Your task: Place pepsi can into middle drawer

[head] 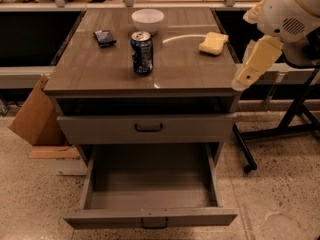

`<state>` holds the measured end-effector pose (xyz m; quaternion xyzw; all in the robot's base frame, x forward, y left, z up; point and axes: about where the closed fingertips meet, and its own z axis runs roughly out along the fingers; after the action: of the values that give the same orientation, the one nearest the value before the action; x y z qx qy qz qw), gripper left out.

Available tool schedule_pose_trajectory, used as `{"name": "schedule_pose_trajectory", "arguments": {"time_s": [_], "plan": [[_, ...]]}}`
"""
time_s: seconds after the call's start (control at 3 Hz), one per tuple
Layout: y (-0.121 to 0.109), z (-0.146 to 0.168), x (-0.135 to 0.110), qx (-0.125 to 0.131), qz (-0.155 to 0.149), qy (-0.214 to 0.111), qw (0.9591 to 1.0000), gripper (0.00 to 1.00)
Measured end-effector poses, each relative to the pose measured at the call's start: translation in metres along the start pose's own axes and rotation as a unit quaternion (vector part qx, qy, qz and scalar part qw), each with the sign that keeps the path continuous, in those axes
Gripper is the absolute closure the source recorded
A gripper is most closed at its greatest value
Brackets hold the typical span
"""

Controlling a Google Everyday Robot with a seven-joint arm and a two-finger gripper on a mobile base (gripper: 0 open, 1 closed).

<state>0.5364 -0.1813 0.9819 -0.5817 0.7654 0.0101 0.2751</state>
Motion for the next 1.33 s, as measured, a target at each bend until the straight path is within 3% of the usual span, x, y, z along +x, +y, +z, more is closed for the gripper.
{"name": "schedule_pose_trajectory", "arguments": {"time_s": [0.33, 0.67, 1.0, 1.33], "plan": [[-0.003, 0.004, -0.003, -0.002, 0.0, -0.016, 0.9999, 0.0], [-0.02, 0.023, -0.017, -0.012, -0.012, -0.068, 0.9975, 0.0], [-0.042, 0.057, -0.04, -0.04, -0.032, -0.126, 0.9907, 0.0], [-0.043, 0.059, -0.041, -0.041, -0.032, -0.128, 0.9903, 0.0]]}}
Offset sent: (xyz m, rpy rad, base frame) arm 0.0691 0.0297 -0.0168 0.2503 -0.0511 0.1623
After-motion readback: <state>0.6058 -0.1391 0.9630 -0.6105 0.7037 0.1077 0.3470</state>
